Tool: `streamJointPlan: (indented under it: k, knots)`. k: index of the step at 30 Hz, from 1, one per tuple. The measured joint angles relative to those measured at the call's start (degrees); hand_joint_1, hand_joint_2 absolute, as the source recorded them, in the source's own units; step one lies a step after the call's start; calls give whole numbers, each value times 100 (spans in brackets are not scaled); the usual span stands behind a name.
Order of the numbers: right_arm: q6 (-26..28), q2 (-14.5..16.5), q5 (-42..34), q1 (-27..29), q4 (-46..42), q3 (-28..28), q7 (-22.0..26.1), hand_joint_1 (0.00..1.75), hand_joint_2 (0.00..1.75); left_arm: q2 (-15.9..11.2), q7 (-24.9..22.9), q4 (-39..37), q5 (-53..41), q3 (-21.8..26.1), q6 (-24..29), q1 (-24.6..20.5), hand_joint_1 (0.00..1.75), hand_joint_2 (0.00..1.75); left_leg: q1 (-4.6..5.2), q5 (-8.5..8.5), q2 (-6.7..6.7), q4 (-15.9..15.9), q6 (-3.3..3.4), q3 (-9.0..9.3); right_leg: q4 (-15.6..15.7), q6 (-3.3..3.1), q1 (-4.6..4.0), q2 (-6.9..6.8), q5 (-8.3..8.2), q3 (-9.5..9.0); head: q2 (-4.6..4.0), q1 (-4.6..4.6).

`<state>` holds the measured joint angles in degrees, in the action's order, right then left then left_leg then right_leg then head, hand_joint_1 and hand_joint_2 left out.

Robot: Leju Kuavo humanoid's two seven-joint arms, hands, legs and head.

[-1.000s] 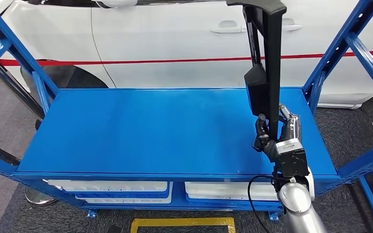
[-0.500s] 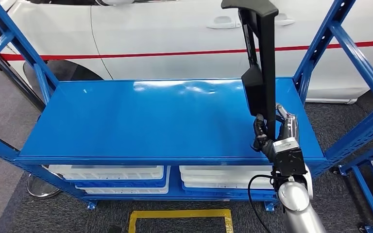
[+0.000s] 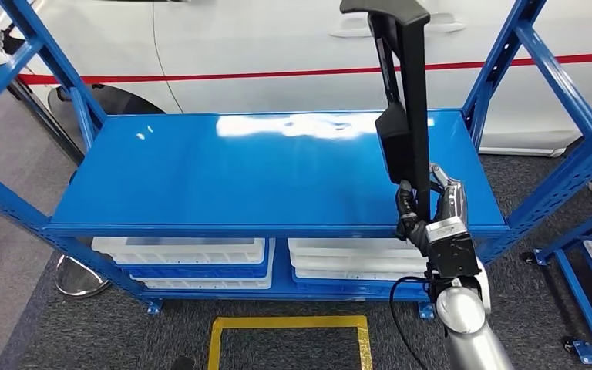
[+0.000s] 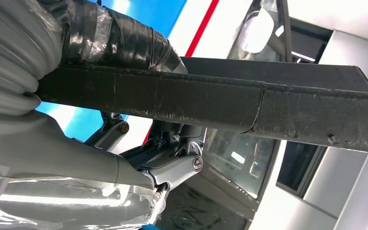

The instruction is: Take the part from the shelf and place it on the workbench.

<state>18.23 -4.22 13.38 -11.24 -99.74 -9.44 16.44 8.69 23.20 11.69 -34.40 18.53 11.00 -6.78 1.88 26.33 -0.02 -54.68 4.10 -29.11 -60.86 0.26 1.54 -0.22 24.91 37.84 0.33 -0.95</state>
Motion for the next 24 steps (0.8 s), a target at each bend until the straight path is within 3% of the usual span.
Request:
streamJointPlan:
  k: [3, 4, 5, 6, 8, 10, 12, 14, 15, 17, 19, 21, 22, 24]
  knots:
    - [1, 0, 1, -4, 10, -4, -1, 175, 175, 10, 0, 0, 0, 10, -1, 4, 0, 175, -31, -200, 32, 104, 22, -123, -758, 36, -10, 21, 693, 215, 0, 3]
    - [1, 1, 2, -2, 15, -6, -1, 175, 175, 13, -1, 0, -1, 11, -2, 6, 0, 175, -40, -233, 37, 72, 2, -202, -1050, 63, -1, 21, 830, 266, 0, 3]
    - [1, 1, 1, 1, 20, -8, -2, 175, 175, 18, -1, 0, -1, 11, -4, 10, 0, 175, -53, -259, 42, 25, -21, -287, -1223, 93, 12, 19, 839, 261, 0, 3]
    - [1, 1, 2, 2, 23, -10, -3, 175, 175, 24, -1, 0, -1, 11, -7, 14, 0, 175, -71, -281, 46, -42, -43, -385, -1236, 128, 28, 17, 739, 177, 0, 3]
    - [2, 1, 2, -2, 26, -11, -5, 175, 175, 31, -1, 0, -1, 11, -9, 19, 0, 175, -118, -292, 52, -240, -98, -598, -770, 209, 69, 5, 506, -210, 0, 3]
    - [1, 1, 3, -7, 25, -16, -6, 175, 175, 30, 0, 1, -1, 13, -8, 19, 0, 175, -133, -269, 49, -481, -172, -799, -264, 224, 65, 7, 545, -545, 0, 3]
    - [-1, 1, 4, -3, 27, -22, -8, 175, 175, 27, 1, 2, -1, 15, -7, 26, 0, 175, -123, -274, 40, -638, -229, -909, -174, 133, 31, 24, 645, -583, 0, 1]
    - [0, 1, 4, -5, 29, -23, -12, 175, 175, 24, 2, 2, -1, 17, -6, 38, 0, 175, -140, -272, 28, -703, -270, -958, -203, 8, 31, 24, 604, -516, 0, -2]
    - [0, 1, 4, -13, 28, -23, -14, 175, 175, 23, 2, 2, -1, 18, -5, 42, 0, 175, -153, -176, 24, -786, -300, -999, -199, -47, 30, 20, 564, -485, 0, -3]
    - [-1, 2, 4, -25, 28, -26, -18, 175, 175, 22, 2, 2, -1, 20, -5, 43, 0, 175, -186, 235, 20, -1228, -363, -1151, -192, -125, 23, 13, 480, -405, 0, -6]
    - [-1, 3, 4, -24, 28, -28, -21, 175, 175, 25, 2, 2, -2, 20, -5, 44, 0, 175, -213, 635, 22, -1863, -400, -1310, -193, -150, -4, 10, 397, -303, 0, -7]
    - [-1, 3, 4, -24, 29, -29, -23, 175, 175, 28, 2, 2, -4, 20, -5, 48, 0, 175, -222, 655, 19, -2053, -382, -1234, -194, -154, -39, 9, 316, -201, 0, -7]
    - [0, 3, 4, -24, 28, -29, -24, 175, 175, 30, 2, 2, -6, 20, -5, 47, 0, 175, -215, 542, 16, -1857, -345, -1054, -194, -153, -55, 10, 278, -156, 0, -7]
    - [1, 3, 5, -25, 26, -31, -24, 175, 175, 28, 2, 3, -14, 20, -3, 35, 0, 175, -167, 368, 8, -1102, -230, -528, -184, -140, -70, 11, 201, -89, 0, -5]
